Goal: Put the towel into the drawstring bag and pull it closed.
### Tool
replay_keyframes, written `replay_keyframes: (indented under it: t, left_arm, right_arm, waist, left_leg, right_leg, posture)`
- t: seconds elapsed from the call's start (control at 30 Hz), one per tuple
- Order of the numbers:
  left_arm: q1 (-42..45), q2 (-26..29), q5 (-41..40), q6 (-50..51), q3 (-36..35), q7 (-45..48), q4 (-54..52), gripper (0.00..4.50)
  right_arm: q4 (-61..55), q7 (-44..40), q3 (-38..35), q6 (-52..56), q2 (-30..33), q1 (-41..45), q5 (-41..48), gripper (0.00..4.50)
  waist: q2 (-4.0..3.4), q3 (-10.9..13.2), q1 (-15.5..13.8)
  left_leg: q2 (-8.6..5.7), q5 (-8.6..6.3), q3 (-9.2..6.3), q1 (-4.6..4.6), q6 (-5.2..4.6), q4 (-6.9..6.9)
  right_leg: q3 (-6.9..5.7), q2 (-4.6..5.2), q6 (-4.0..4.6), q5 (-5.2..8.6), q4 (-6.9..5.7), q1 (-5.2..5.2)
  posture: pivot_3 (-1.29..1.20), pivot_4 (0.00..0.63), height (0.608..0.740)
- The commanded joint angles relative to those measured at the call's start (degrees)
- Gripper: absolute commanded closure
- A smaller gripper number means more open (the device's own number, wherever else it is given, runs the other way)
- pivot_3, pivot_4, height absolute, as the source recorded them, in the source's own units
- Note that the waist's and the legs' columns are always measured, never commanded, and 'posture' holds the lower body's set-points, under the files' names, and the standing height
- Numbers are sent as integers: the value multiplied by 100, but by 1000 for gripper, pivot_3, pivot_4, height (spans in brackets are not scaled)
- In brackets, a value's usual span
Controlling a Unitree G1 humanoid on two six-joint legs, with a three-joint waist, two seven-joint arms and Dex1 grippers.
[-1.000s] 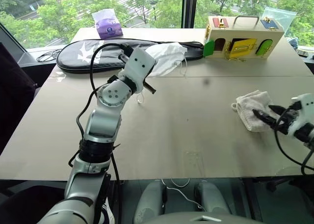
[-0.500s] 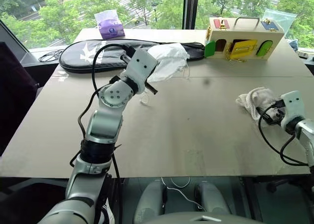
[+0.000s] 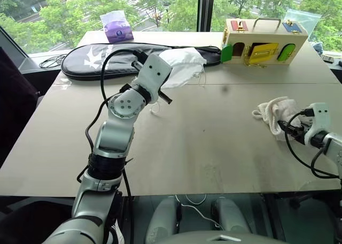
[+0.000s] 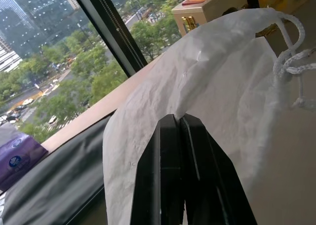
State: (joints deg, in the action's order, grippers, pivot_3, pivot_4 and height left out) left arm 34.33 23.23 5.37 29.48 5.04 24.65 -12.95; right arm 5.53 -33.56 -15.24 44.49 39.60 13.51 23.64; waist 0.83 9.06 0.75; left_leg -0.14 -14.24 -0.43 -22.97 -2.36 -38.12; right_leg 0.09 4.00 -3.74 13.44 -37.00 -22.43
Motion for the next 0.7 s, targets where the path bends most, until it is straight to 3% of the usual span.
replay_keyframes:
  t: [0.03, 0.1, 0.13, 0.3, 0.47, 0.7]
  left_arm:
    - [124, -120, -206, 89, -228, -89, -217, 4500]
    - [172, -231, -380, 207, -339, -100, -208, 4500]
    - [192, -267, -458, 236, -366, -77, -205, 4500]
    - [236, -384, -1054, 546, -493, 247, -251, 4500]
    - [574, -685, -2206, 1119, -1090, 469, -276, 4500]
    - [659, -314, -3031, 1774, -1131, 985, -211, 4500]
  right_arm:
    - [13, -344, 646, -83, 82, -397, -305, 3255]
    - [15, -358, 606, -146, 74, -434, -315, 4135]
    - [3, -365, 566, -164, 64, -441, -309, 4359]
    - [-289, -522, 261, -205, -85, -435, 25, 4383]
    - [-1556, -1009, -322, 606, -247, -315, 1498, 4383]
    - [-3213, -932, -429, 2200, -118, 113, 3868, 4383]
  waist:
    - [5, -3, -10]
    - [21, -11, -17]
    - [27, -11, -18]
    - [33, -10, -29]
    - [13, 26, 9]
    - [-19, 47, -2]
  left_leg:
    - [0, 0, 0, 1, 0, 2]
    - [0, 0, -3, 0, 0, 3]
    - [0, 0, -4, 1, 0, 3]
    - [0, 0, -4, 0, 0, 3]
    - [9, 0, -5, -12, 0, 4]
    - [6, 0, -11, -63, 0, -10]
  right_leg:
    - [-1, 0, 0, 0, 1, 0]
    - [-5, 0, -1, 0, 5, 1]
    - [-5, 0, -1, 0, 6, 2]
    - [-6, 1, -1, 0, 9, 4]
    - [-7, -2, 0, 0, 9, -8]
    - [-10, -3, -2, -1, 1, -59]
  posture:
    - [0, 150, 740]
    - [0, 150, 740]
    - [0, 150, 740]
    - [0, 150, 740]
    - [0, 150, 740]
    - [0, 150, 740]
